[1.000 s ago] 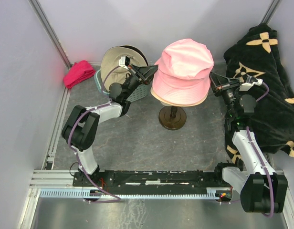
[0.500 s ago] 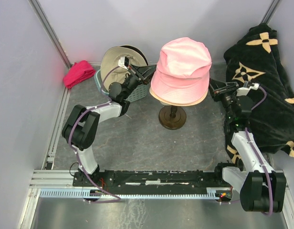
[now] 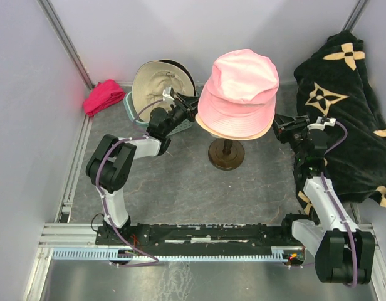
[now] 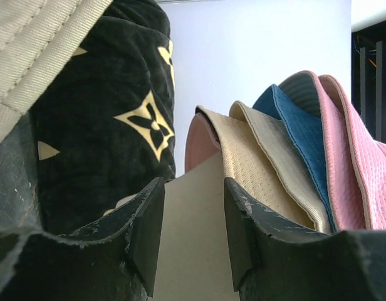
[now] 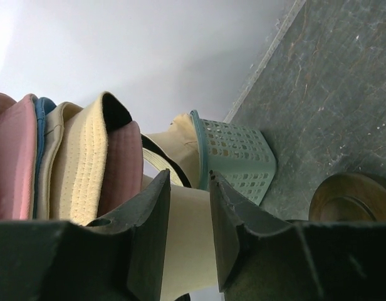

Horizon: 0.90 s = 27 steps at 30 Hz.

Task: Stack the hats
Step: Stack the hat on the hat.

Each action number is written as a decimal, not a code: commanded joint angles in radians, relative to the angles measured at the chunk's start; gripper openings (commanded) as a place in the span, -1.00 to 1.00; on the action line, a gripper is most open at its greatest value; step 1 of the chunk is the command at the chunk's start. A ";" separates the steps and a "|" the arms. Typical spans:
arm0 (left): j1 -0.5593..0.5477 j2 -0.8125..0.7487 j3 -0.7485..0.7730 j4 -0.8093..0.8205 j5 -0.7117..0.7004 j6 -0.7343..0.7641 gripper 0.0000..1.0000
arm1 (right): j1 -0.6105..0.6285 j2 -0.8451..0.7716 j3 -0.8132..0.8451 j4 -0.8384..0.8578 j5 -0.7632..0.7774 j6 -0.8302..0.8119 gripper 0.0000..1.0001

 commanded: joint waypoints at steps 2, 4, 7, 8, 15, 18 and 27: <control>0.015 -0.056 -0.006 0.018 0.012 0.041 0.00 | -0.008 -0.066 0.008 -0.070 0.059 -0.042 -0.20; 0.022 -0.078 -0.013 0.001 0.007 0.050 0.01 | -0.007 -0.086 0.033 -0.115 0.068 -0.074 -0.19; 0.036 -0.126 -0.025 -0.052 -0.006 0.083 0.01 | -0.007 -0.125 0.067 -0.176 0.086 -0.120 -0.17; 0.039 -0.151 -0.030 -0.074 -0.011 0.097 0.01 | -0.007 -0.132 0.079 -0.196 0.090 -0.132 -0.16; 0.074 -0.261 -0.067 -0.197 -0.064 0.133 0.04 | -0.007 -0.193 0.108 -0.273 0.158 -0.153 -0.12; 0.087 -0.339 -0.087 -0.283 -0.110 0.157 0.06 | -0.007 -0.211 0.130 -0.307 0.174 -0.159 -0.12; 0.142 -0.609 -0.018 -0.774 -0.409 0.324 0.17 | -0.007 -0.225 0.215 -0.374 0.197 -0.179 -0.12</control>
